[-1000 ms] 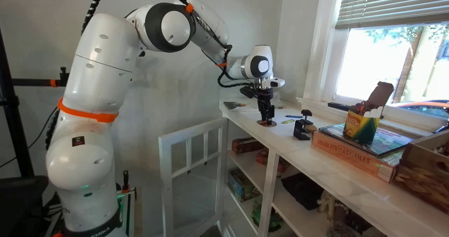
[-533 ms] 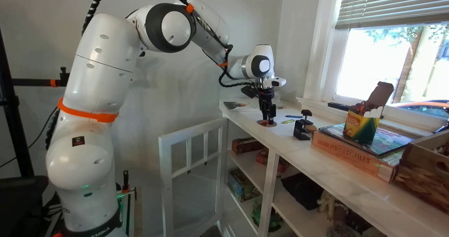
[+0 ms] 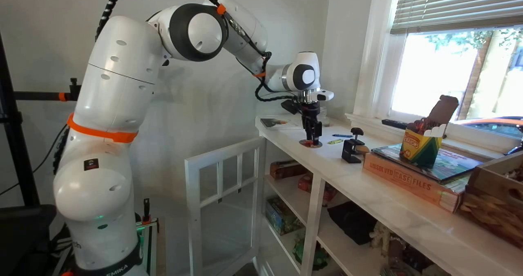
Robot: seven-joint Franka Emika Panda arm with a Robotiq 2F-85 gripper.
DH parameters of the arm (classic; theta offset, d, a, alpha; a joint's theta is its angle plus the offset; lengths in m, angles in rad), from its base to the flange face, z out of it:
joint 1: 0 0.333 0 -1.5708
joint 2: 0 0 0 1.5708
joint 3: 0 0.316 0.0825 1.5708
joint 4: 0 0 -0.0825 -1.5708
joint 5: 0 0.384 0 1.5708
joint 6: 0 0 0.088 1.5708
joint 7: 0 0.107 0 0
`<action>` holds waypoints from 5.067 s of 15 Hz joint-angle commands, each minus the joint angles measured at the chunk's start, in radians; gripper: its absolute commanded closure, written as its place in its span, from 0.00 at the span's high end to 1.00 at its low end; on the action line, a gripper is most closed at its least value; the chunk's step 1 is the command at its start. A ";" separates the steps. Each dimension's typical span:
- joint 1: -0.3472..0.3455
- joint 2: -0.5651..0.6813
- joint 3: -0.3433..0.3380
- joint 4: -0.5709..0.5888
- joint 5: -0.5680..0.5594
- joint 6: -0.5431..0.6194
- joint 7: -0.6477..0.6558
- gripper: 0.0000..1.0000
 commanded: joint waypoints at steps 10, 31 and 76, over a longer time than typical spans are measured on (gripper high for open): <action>0.013 -0.044 -0.015 -0.046 0.027 -0.010 -0.025 0.63; 0.009 -0.094 -0.019 -0.124 0.039 -0.007 -0.012 0.63; 0.063 0.087 -0.005 0.113 0.100 -0.020 -0.085 0.72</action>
